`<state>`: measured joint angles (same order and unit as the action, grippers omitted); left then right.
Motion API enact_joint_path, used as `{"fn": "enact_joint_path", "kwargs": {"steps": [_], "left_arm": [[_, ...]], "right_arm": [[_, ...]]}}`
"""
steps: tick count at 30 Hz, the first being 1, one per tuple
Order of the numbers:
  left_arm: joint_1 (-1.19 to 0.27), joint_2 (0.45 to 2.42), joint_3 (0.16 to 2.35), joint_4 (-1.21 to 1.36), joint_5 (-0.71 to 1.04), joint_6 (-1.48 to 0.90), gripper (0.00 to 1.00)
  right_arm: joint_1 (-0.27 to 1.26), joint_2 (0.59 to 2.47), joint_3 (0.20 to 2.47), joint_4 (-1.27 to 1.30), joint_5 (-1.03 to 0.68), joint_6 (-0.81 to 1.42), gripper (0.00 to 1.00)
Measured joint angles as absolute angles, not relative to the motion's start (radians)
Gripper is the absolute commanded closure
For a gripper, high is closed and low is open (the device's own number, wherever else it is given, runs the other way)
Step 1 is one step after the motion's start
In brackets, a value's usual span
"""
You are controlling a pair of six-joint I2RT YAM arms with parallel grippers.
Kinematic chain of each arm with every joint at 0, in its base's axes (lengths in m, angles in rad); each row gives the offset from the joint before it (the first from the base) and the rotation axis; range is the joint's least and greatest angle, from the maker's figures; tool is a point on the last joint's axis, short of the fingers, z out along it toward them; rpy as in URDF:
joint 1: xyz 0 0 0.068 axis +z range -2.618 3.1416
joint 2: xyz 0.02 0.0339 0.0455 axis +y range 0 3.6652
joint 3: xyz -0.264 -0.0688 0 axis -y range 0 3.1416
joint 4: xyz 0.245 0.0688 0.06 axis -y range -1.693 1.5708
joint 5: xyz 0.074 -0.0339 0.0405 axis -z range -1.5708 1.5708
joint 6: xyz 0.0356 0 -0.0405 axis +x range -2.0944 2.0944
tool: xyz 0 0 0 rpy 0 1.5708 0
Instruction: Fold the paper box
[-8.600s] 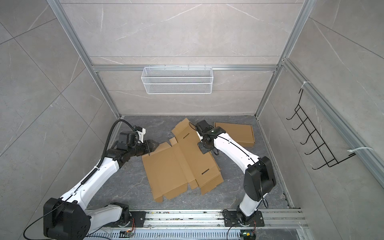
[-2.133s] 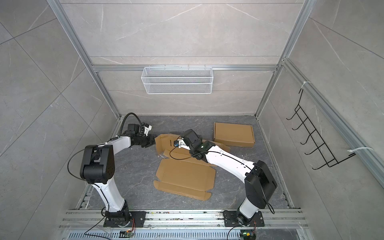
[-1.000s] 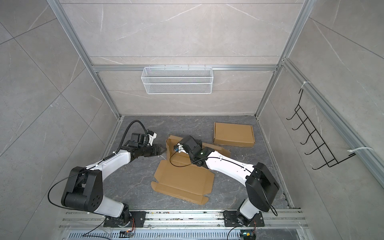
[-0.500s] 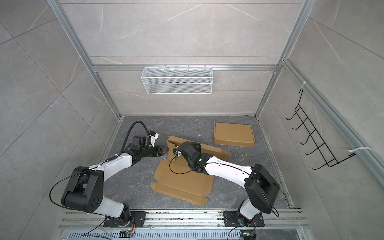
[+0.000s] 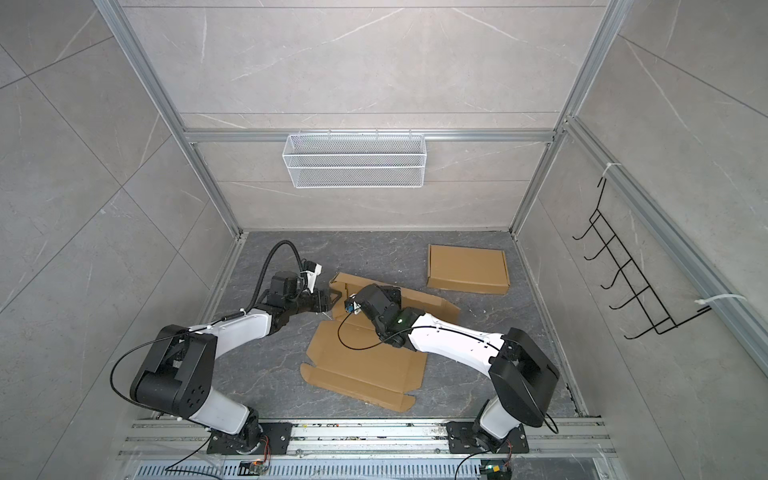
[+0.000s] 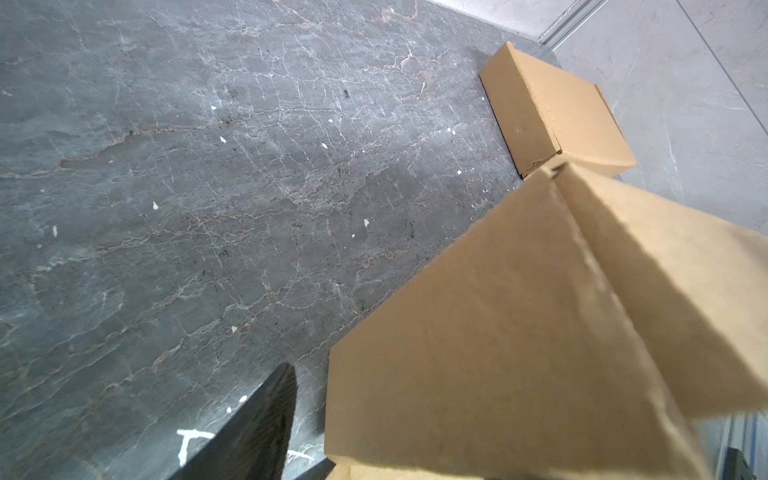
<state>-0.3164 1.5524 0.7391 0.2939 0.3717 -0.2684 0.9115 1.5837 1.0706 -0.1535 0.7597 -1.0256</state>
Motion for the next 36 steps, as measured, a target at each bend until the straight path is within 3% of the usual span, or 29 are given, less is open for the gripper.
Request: {"fn": "enact_joint_path", "kwargs": {"steps": [16,25,32,36], "left_arm": [[-0.454,1.567,0.665,0.479,0.064,-0.3,0.73],[-0.516,1.581,0.661,0.498,-0.126,-0.296,0.86],[-0.533,1.593,0.66,0.519,-0.183,-0.279,0.95],[-0.534,1.597,0.657,0.531,-0.199,-0.278,0.96]], "right_arm": [[0.92,1.589,1.079,-0.167,0.759,-1.021,1.0],[0.927,1.59,1.088,-0.173,0.748,-1.018,1.0],[0.929,1.604,1.103,-0.17,0.744,-1.017,1.0],[0.93,1.611,1.111,-0.17,0.741,-1.011,1.0]]}}
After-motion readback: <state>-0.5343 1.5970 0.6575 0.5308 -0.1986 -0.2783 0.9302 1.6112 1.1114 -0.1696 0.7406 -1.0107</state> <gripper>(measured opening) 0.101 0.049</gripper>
